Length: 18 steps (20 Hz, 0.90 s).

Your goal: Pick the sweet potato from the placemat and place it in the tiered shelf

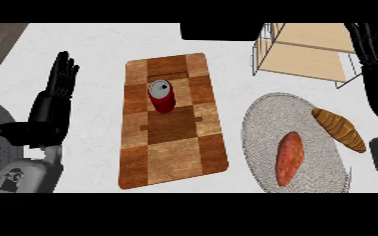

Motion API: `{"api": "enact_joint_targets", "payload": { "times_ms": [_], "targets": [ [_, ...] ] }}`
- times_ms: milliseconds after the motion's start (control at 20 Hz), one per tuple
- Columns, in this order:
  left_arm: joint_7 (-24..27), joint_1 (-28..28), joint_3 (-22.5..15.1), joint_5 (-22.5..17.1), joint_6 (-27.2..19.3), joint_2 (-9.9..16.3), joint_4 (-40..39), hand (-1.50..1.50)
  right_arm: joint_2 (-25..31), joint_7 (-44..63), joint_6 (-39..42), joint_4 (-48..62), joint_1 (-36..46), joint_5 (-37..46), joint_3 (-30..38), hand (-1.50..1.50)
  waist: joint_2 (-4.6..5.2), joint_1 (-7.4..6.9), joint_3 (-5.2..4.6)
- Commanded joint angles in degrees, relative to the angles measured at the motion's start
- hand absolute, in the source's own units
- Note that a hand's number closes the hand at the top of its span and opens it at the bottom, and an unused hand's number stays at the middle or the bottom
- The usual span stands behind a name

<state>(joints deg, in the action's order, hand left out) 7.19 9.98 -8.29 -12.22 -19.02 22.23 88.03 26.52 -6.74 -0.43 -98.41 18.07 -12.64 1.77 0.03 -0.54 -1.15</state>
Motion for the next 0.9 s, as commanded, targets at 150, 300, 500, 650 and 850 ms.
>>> {"api": "enact_joint_targets", "payload": {
  "times_ms": [150, 300, 500, 650, 850],
  "targets": [
    [-7.67, -7.81, 1.75, -4.39, 0.71, -0.47, -7.95, 0.00, 0.29, 3.92, -10.11, 0.98, -15.42, 2.41, 9.98, 1.50, -0.09, 6.49, 1.16],
    [-9.96, -11.87, 1.80, -6.48, 1.22, -1.19, -9.06, 0.00, 7.82, 13.09, -12.17, 11.35, -26.70, 11.41, 12.07, 1.50, 3.09, 10.20, 0.11],
    [-15.20, -13.22, -0.01, -9.13, 4.90, -1.43, -10.66, 0.00, -2.98, 16.36, -17.05, 8.78, -35.62, 2.45, 16.92, -1.50, -0.33, 6.51, 1.05],
    [-18.96, -9.12, -0.27, -9.49, 5.67, -1.20, -11.42, 0.00, -6.04, 13.41, -15.74, -3.38, -45.76, 1.76, 16.68, -1.50, -0.38, 4.60, 1.01],
    [-19.63, -11.29, -0.07, -10.76, 8.80, 0.25, -8.05, 0.00, -3.54, 12.88, -6.09, -13.30, -54.41, -3.43, 18.28, -1.50, -0.47, 2.61, 1.07]
  ]
}}
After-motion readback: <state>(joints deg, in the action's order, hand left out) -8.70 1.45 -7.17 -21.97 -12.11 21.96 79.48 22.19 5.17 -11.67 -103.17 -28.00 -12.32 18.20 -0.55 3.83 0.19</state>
